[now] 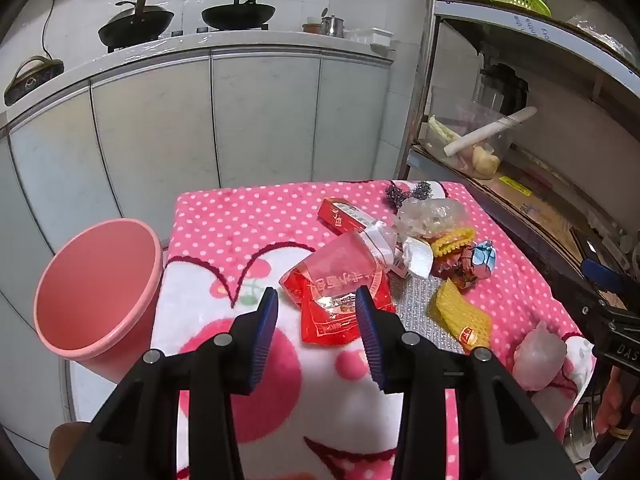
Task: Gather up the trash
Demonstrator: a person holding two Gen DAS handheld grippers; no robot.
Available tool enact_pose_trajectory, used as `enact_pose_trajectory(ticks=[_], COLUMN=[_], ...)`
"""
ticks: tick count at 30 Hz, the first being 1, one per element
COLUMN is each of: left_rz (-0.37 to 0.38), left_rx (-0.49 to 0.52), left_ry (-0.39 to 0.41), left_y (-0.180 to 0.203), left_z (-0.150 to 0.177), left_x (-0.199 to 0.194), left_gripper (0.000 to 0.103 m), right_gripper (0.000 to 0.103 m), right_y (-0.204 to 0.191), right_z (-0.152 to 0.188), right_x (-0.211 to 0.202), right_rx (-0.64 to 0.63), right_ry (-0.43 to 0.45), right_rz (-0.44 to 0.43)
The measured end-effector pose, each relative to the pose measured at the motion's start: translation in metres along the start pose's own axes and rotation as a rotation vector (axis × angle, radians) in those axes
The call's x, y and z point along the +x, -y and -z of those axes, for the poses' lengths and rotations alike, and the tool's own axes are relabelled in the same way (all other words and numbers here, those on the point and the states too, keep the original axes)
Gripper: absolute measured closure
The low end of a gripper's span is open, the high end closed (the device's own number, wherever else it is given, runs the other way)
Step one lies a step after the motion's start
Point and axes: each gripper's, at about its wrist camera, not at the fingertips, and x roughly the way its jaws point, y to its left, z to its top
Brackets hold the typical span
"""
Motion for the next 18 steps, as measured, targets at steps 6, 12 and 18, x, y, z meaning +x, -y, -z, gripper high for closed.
enact_pose_trajectory(ticks=[6, 12, 18], left_rz=[-0.008, -0.002, -0.002], left_rx=[0.003, -0.002, 0.000], left_ry=[0.008, 0.011, 0.015], left_y=[-0.002, -0.001, -0.002], left_z=[-0.001, 0.001, -0.003], left_x=[0.001, -0.001, -0.005], left_gripper=[0.063, 0.063, 0.063], right_gripper=[0.013, 0.013, 0.013], right_y=[0.004, -0.003, -0.003], right_z=[-0.001, 0.000, -0.001], right_x=[-0.002, 0.003, -0.002], right_rx=[0.001, -0.001, -0.004], right_ry=[0.006, 0.005, 0.006], right_rz=[0.005, 0.002, -0.010])
